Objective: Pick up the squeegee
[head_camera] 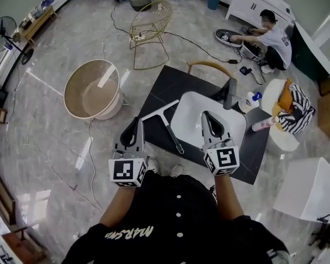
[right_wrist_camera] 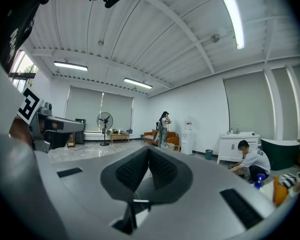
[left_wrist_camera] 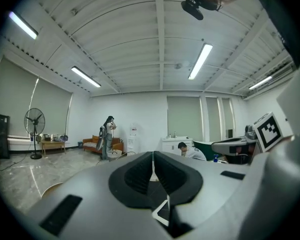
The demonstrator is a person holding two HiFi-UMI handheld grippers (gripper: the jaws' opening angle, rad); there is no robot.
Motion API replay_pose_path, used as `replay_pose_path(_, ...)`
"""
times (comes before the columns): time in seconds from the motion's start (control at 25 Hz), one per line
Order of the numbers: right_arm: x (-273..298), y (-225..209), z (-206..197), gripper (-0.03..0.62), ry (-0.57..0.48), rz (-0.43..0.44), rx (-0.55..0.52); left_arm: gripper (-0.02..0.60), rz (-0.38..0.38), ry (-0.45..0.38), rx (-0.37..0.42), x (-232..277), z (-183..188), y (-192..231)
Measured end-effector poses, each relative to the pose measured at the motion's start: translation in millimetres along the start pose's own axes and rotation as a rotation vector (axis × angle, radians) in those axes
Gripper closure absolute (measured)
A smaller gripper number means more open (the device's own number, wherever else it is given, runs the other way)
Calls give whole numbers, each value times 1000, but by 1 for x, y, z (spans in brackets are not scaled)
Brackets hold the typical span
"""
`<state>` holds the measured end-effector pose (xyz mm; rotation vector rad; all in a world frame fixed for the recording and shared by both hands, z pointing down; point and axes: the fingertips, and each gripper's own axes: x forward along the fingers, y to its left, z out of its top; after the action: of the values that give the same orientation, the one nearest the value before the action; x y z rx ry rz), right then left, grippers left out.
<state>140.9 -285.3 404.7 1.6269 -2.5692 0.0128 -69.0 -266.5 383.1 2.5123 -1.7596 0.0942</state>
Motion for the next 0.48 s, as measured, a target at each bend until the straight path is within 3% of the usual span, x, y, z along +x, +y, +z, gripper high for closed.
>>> replay_pose_path(0.16,15,9,9,597,-7,6,-12,561,-44,-26,26,4,7,8)
replay_pose_path(0.48,39,30,-22,597,108,60,-26,561,-21,-10,-22,3,-8,33)
